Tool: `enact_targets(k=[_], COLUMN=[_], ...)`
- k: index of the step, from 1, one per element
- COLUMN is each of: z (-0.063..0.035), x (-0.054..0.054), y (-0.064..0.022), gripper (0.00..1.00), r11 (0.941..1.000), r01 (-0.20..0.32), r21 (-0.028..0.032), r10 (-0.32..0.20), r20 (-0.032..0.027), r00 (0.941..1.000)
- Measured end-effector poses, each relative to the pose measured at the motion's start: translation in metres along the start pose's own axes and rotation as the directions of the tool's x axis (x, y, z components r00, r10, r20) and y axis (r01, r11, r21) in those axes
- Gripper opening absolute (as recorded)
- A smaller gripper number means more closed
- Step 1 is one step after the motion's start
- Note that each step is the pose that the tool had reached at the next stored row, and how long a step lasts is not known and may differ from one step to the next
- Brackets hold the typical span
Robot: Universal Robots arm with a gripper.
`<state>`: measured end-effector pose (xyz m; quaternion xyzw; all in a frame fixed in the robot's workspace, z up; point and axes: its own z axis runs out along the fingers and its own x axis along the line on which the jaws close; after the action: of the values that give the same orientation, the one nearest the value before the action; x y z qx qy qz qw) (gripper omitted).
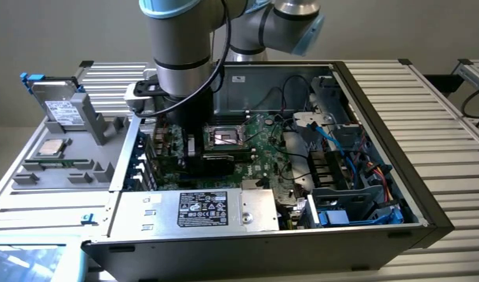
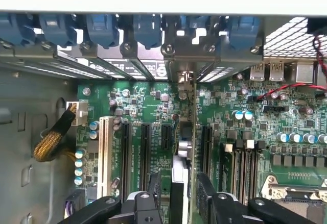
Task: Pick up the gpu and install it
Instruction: 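Insert the gpu into the slot, then press down on the gpu until it lock into place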
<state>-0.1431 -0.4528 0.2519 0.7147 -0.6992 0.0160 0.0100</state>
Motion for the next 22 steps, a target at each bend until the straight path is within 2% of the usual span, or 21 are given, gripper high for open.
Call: enact_targets(k=[10,22], z=[-0.045,-0.0465], x=[0.002,0.003], y=[-0.0011,-0.0013], gripper=[0.42,0.42], r11=[1.0,1.0], r01=[-0.001,0.0], r21=[-0.0001,-0.0097], r10=[0.001,0.0], r20=[-0.001,0.0133], r00=[1.0,0.9999])
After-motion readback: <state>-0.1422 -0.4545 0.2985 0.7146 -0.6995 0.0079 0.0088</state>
